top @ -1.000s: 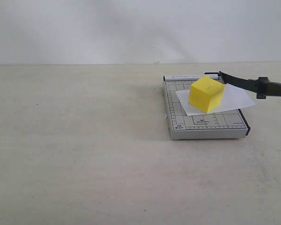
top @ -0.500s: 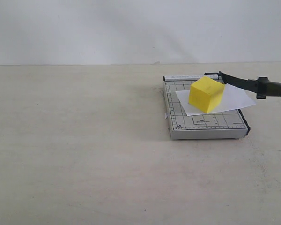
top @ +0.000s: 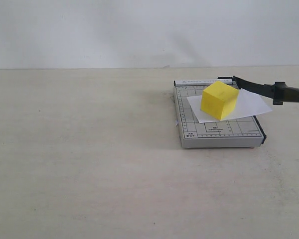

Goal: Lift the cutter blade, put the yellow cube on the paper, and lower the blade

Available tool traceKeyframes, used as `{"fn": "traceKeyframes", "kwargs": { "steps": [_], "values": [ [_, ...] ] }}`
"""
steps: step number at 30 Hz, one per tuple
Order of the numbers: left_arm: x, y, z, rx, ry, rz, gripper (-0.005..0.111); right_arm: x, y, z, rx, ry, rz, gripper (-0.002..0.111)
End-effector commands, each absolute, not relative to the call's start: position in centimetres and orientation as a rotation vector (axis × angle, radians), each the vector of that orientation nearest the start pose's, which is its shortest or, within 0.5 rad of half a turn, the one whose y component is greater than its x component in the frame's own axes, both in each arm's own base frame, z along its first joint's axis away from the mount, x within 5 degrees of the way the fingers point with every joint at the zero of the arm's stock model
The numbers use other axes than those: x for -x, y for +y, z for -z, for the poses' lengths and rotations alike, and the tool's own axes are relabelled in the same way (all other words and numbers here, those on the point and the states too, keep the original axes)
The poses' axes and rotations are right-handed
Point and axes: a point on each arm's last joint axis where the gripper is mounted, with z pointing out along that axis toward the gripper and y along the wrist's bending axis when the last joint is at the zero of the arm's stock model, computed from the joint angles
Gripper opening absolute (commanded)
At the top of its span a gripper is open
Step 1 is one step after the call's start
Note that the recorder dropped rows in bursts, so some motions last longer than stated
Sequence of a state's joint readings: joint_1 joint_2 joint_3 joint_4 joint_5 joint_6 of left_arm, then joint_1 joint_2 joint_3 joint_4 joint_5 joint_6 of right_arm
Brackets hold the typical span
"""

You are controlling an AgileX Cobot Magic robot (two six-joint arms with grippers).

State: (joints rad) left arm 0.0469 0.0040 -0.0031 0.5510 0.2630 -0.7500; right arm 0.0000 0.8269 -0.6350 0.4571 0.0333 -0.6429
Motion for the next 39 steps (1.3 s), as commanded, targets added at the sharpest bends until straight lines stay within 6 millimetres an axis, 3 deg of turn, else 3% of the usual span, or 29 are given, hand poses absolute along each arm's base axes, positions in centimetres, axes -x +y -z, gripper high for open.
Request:
{"fn": "traceKeyframes", "kwargs": {
  "steps": [1,4,8,13,17,21,36,39],
  "values": [
    [-5.4,1.6,-19.2,0.339,1.684,0.004,0.005,-21.7,0.6,-32.8,0.283,1.893,0.095,0.000],
    [-5.4,1.4,-19.4,0.332,1.661,0.031,0.005,-25.0,1.3,-31.1,0.281,2.109,-0.048,0.000],
    [-5.5,1.2,-19.4,0.398,1.647,0.136,0.005,-27.6,2.2,-30.2,0.296,2.373,-0.231,0.002],
    [-5.5,1.1,-19.4,0.428,1.645,0.174,0.005,-28.8,1.9,-31.6,0.402,2.414,-0.161,0.025],
    [-5.5,1.2,-19.4,0.398,1.647,0.136,0.005,-29.1,1.4,-32.4,0.313,2.412,-0.114,0.045],
    [-5.5,1.2,-19.4,0.395,1.648,0.131,0.005,-29.4,1.5,-31.3,0.218,2.481,-0.162,0.046],
    [-5.5,1.2,-19.4,0.392,1.648,0.128,0.005,-31.4,1.3,-27.3,0.185,2.639,-0.170,0.046],
    [-5.5,1.2,-19.4,0.392,1.648,0.128,0.005,-31.4,1.3,-26.9,0.167,2.667,-0.181,0.040]
  ]
}}
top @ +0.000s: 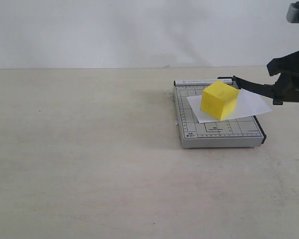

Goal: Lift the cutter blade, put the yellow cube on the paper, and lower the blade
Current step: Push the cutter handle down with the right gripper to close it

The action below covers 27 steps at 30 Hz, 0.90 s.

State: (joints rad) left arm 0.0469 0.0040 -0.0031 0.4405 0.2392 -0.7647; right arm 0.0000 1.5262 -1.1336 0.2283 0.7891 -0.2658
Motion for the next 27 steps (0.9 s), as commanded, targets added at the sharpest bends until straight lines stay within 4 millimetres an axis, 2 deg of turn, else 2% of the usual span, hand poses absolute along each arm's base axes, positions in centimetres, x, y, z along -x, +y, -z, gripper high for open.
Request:
{"fn": "traceKeyframes", "kwargs": {
  "steps": [1,2,6,12,14,23,27],
  "values": [
    [-5.5,1.2,-19.4,0.392,1.648,0.128,0.005,-31.3,1.3,-26.9,0.165,2.675,-0.185,0.036],
    [-5.5,1.2,-19.4,0.392,1.648,0.128,0.005,-31.3,1.4,-26.9,0.167,2.681,-0.186,0.031],
    [-5.5,1.2,-19.4,0.392,1.648,0.128,0.005,-31.2,1.4,-26.8,0.170,2.698,-0.191,0.000],
    [-5.5,1.2,-19.4,0.392,1.648,0.128,0.005,-31.1,1.4,-26.8,0.171,2.700,-0.192,0.000],
    [-5.5,1.2,-19.4,0.392,1.648,0.128,0.005,-30.9,1.5,-26.1,0.162,2.714,-0.205,0.000],
    [-5.5,1.2,-19.4,0.392,1.648,0.128,0.005,-27.3,2.0,-17.2,0.118,2.876,-0.311,0.000],
    [-5.5,1.2,-19.4,0.392,1.648,0.128,0.005,-26.2,1.9,-14.4,0.087,2.927,-0.310,0.000]
  ]
}}
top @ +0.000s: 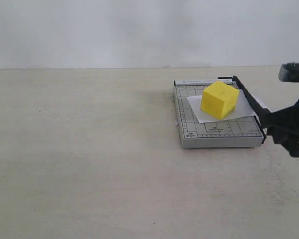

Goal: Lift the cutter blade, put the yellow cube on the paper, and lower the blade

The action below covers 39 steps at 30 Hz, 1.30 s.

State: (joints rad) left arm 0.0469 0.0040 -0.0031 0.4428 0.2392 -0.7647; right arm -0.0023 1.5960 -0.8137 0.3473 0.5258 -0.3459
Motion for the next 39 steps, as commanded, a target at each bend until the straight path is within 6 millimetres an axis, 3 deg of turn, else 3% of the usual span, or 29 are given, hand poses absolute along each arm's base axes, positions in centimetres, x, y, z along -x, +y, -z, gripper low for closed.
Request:
{"fn": "traceKeyframes", "kwargs": {
  "steps": [1,9,11,15,17,23,28,30,33,37,39],
  "values": [
    [-5.5,1.2,-19.4,0.392,1.648,0.128,0.005,-26.1,1.9,-14.0,0.077,2.933,-0.310,0.000],
    [-5.5,1.2,-19.4,0.392,1.648,0.128,0.005,-26.2,2.0,-14.4,0.121,2.914,-0.313,0.004],
    [-5.5,1.2,-19.4,0.392,1.648,0.128,0.005,-26.1,2.0,-14.6,0.129,2.908,-0.313,0.015],
    [-5.5,1.2,-19.4,0.392,1.648,0.128,0.005,-26.1,2.0,-14.8,0.129,2.899,-0.310,0.049],
    [-5.5,1.2,-19.4,0.392,1.648,0.128,0.005,-26.1,2.0,-14.8,0.132,2.898,-0.307,0.057],
    [-5.5,1.2,-19.4,0.392,1.648,0.128,0.005,-25.3,2.1,-15.6,0.077,2.949,-0.349,0.056],
    [-5.5,1.2,-19.4,0.392,1.648,0.128,0.005,-22.7,2.3,-18.1,0.076,3.062,-0.398,0.056],
    [-5.5,1.2,-19.4,0.392,1.648,0.128,0.005,-21.9,2.4,-19.8,0.074,3.016,-0.409,0.053],
    [-5.5,1.2,-19.4,0.392,1.648,0.128,0.005,-21.0,2.5,-23.1,0.054,2.813,-0.399,0.034],
    [-5.5,1.2,-19.4,0.393,1.650,0.128,0.005,-18.6,2.5,-27.7,0.033,2.347,-0.379,0.000],
    [-5.5,1.2,-19.4,0.393,1.650,0.128,0.005,-16.2,2.3,-29.3,0.059,2.068,-0.326,0.000]
  ]
}}
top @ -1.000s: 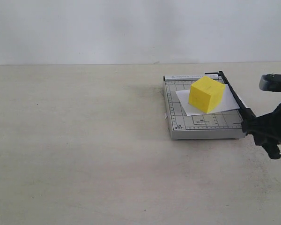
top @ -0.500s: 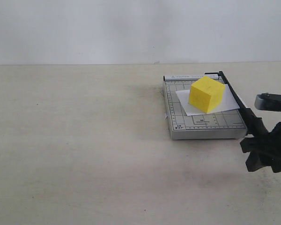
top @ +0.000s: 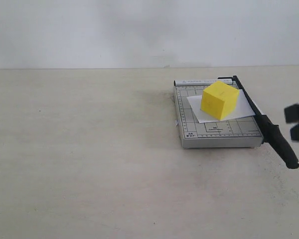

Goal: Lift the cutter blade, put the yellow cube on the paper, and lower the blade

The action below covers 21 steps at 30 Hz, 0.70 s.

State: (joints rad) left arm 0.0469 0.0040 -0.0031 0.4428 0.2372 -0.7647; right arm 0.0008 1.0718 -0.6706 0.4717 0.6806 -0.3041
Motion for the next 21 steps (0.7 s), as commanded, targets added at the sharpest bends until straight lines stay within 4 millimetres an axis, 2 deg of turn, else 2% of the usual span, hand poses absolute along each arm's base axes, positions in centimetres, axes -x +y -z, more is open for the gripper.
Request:
{"fn": "traceKeyframes", "kwargs": {
  "steps": [1,5,8,14,21],
  "values": [
    [-5.5,1.2,-19.4,0.393,1.650,0.128,0.005,-14.8,2.1,-29.7,0.044,1.950,-0.305,0.000],
    [-5.5,1.2,-19.4,0.393,1.650,0.128,0.005,-10.5,0.5,-29.2,-0.104,1.632,-0.182,0.000],
    [-5.5,1.2,-19.4,0.389,1.650,0.125,0.005,-8.9,-0.5,-28.3,-0.180,1.517,-0.101,0.000],
    [-5.5,1.2,-19.4,0.389,1.650,0.125,0.005,-8.6,-0.5,-25.6,-0.216,1.566,-0.129,0.000],
    [-5.5,1.2,-19.4,0.389,1.650,0.125,0.005,-8.5,-0.4,-25.5,-0.198,1.575,-0.121,0.000]
  ]
}}
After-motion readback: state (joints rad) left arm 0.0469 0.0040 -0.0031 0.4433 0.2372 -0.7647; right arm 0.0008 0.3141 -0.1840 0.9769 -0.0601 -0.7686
